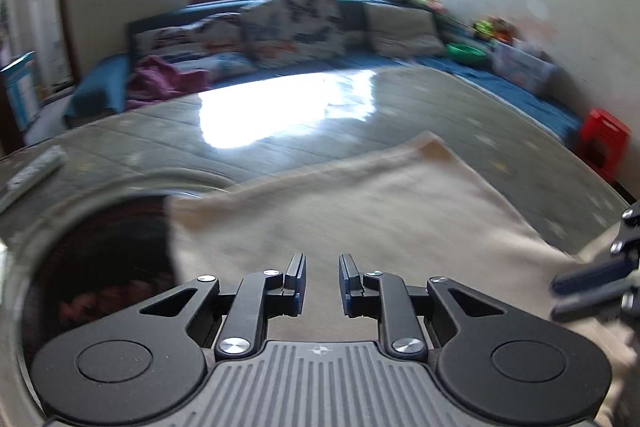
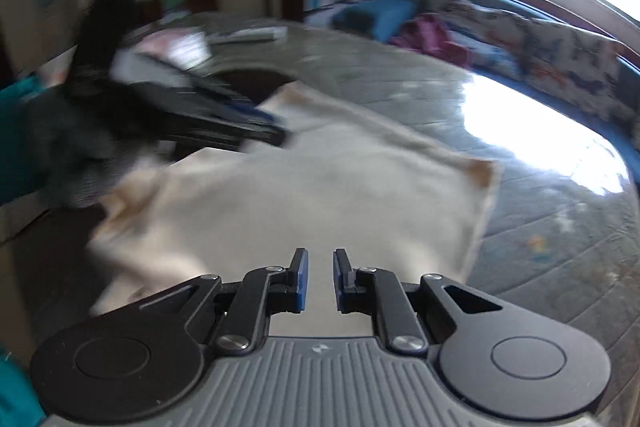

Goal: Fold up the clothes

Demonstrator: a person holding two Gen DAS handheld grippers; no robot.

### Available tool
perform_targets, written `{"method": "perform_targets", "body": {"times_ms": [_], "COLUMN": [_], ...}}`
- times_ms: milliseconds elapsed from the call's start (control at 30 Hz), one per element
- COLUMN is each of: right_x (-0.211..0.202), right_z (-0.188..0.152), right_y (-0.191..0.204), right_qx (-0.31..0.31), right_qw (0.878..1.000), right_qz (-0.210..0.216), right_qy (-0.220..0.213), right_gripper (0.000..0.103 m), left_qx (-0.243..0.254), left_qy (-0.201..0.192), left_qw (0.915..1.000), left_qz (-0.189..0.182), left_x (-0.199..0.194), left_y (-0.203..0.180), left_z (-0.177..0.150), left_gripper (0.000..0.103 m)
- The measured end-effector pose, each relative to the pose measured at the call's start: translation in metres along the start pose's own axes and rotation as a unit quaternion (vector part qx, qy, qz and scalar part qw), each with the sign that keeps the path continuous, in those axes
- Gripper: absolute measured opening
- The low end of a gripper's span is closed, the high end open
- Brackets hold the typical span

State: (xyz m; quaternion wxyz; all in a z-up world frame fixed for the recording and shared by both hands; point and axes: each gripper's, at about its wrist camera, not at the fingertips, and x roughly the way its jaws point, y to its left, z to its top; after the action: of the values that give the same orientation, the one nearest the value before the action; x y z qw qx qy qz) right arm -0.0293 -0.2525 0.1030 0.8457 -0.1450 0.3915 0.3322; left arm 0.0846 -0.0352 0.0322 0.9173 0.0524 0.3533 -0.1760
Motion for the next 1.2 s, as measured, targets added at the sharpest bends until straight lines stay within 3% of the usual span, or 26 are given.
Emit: {"method": "perform_targets", "body": {"times_ms": [167, 267, 433, 533, 667, 767, 967, 1200], "right_x": [0.004, 0.006, -0.010, -0.025, -0.051, -0.060, -0.081, -0.105], "right_z": [-0.020, -0.032, -0.047, -0.053, -0.066, -0.085, -0.137, -0.178], "right_y": [0.036, 0.052, 0.069, 0.062, 0.028, -0.007, -0.074, -0.124], "right_qx": [-0.028, -0.046, -0.069, -0.042, 0.036, 0.099, 0.232, 0.296], "right_qw": [0.999, 0.997, 0.996, 0.998, 0.999, 0.991, 0.952, 0.915], "right_qz": [0.034, 0.047, 0.053, 0.046, -0.006, -0.080, -0.198, -0.271], "right_qy": [0.020, 0.031, 0.024, 0.008, -0.026, -0.031, -0.028, -0.032], "right_gripper": [0.011, 0.012, 0.013, 0.013, 0.018, 0.020, 0.021, 0.023], "left_qx": [0.023, 0.034, 0.030, 0.019, 0.027, 0.042, 0.076, 0.119], "left_qy": [0.004, 0.000, -0.004, -0.011, -0.024, -0.026, -0.021, -0.017], "left_qw": [0.9995, 0.9994, 0.9995, 0.9998, 0.9988, 0.9967, 0.9897, 0.9830], "left_qz": [-0.020, -0.011, 0.007, 0.000, -0.031, -0.064, -0.119, -0.139], "left_x": [-0.002, -0.004, -0.007, -0.016, -0.031, -0.040, -0.051, -0.053], "left_y": [-0.026, -0.032, -0.034, -0.037, -0.054, -0.073, -0.109, -0.129], "left_z": [-0.018, -0.026, -0.029, -0.030, -0.037, -0.049, -0.071, -0.077], "left_gripper": [0.019, 0.019, 0.021, 0.021, 0.021, 0.021, 0.021, 0.020]}}
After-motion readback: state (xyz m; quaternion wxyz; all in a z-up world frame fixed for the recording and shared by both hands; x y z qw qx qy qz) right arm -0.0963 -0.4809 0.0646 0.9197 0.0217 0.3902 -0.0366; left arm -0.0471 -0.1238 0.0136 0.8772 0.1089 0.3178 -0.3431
